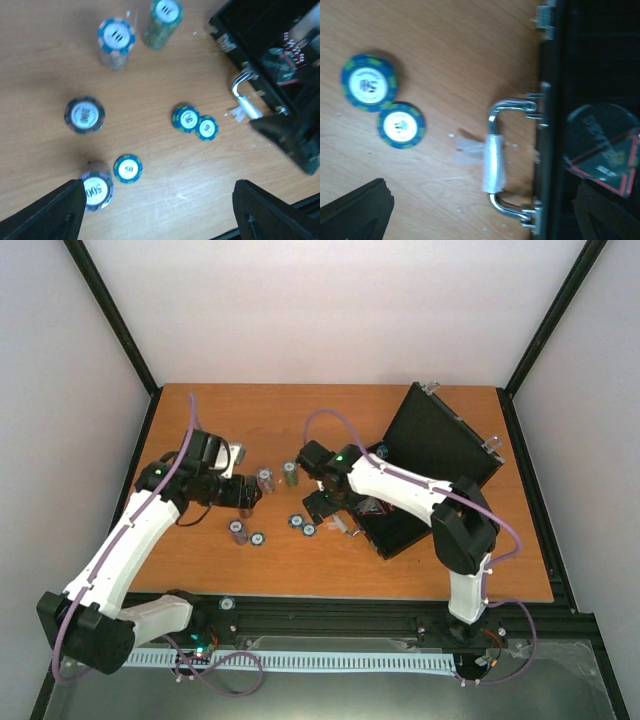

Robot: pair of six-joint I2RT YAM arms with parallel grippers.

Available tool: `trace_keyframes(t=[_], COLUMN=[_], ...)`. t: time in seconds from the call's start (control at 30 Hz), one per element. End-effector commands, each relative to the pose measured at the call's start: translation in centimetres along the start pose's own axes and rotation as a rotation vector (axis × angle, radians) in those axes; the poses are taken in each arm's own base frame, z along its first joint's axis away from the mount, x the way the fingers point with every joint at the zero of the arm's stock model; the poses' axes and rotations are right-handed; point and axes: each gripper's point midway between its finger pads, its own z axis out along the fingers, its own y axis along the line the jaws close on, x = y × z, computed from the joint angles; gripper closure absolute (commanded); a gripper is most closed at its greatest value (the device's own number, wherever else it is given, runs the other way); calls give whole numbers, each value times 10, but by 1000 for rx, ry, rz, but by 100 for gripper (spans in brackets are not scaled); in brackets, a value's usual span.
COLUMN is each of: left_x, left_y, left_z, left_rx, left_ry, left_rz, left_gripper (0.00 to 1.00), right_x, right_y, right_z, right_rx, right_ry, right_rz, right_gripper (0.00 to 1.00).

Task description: Pack up texas hold em set

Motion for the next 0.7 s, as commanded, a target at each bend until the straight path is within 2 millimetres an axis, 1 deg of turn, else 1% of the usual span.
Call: trace_keyframes(t=[0.0,0.03,0.1,0.17,0.23,0.37,0.43,0.5,0.53,0.67], left_x=[15,15,17,20,25,42,49,56,62,71], left_y=[14,14,21,30,35,37,40,44,47,53], left_z=[-1,1,7,15,26,51,58,64,68,76], left_rx=[-113,-132,-181,-228,-251,-237,-238,-246,-253,-272], left_ry=[2,4,0,8,42,80,76,78,89,91], left_rz=[-28,-30,-66,-134,-186,-276,-312,-341,-362,-408], left_gripper=[19,19,18,18,19,20,24,25,25,23], right_x=[-7,-7,-8,-8,-9,-8,-7,-6,-6,-4], right_y=[-31,-36,-43,-46,-47,-51,-55,-59,-62,-71], right_z=[-12,-11,-10,-9,-9,-9,-10,-13,-14,-15], right_rx=[8,9,12,10,3,3,9,9,8,11], right_ry=[-67,-67,-65,-62,-61,-56,-56,-63,-66,-62], right_rz=[63,67,70,68,65,57,61,68,69,73], right_gripper=[0,0,0,0,0,0,0,0,0,0])
